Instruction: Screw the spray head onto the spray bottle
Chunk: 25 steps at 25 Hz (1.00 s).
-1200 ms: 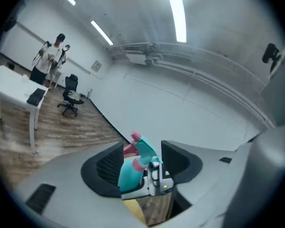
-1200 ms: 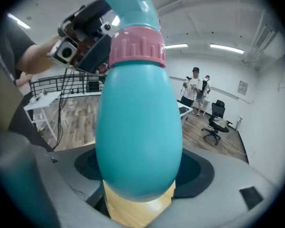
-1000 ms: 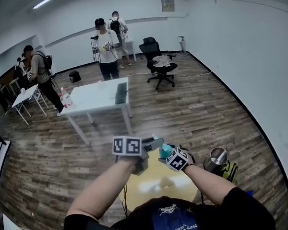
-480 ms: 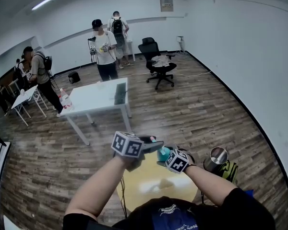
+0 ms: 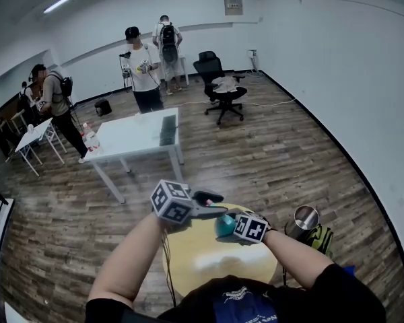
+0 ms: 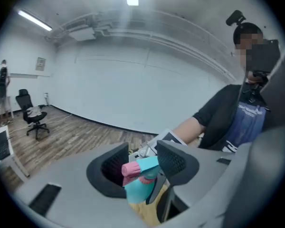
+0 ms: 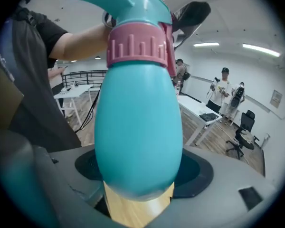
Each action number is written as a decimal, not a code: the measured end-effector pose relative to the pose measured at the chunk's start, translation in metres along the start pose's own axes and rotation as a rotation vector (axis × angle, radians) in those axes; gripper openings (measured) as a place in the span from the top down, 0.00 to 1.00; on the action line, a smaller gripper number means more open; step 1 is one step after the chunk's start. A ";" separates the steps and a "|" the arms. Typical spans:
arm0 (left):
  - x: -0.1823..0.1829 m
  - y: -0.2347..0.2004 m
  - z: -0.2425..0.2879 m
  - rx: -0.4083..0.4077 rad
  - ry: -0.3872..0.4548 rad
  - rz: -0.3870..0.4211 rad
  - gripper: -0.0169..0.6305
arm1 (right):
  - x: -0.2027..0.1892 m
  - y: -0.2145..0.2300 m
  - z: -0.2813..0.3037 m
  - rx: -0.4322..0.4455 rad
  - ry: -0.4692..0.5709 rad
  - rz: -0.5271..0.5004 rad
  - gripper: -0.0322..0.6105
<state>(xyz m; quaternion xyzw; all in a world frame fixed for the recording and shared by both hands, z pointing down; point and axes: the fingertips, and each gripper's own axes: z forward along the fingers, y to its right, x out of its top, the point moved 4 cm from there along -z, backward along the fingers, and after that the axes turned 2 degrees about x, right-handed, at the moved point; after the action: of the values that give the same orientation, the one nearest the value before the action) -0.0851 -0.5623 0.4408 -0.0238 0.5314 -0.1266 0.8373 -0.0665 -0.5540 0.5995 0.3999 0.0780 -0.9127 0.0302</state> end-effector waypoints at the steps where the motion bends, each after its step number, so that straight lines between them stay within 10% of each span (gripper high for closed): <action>1: 0.003 -0.008 -0.002 0.062 0.042 -0.024 0.62 | 0.000 0.007 -0.002 -0.029 0.005 0.025 0.33; 6: 0.005 -0.044 -0.021 0.390 0.230 -0.227 0.58 | -0.020 0.046 -0.012 -0.206 -0.018 0.201 0.33; 12: -0.017 -0.048 -0.005 0.357 0.303 -0.622 0.56 | -0.030 0.058 -0.012 -0.326 -0.108 0.251 0.33; 25: -0.012 -0.045 0.016 0.376 0.163 -0.451 0.59 | -0.030 0.055 -0.012 -0.381 -0.164 0.191 0.33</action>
<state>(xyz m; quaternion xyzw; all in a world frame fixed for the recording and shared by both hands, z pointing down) -0.0840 -0.6046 0.4665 0.0245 0.5453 -0.4072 0.7322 -0.0310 -0.6062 0.6066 0.3169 0.2079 -0.9040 0.1976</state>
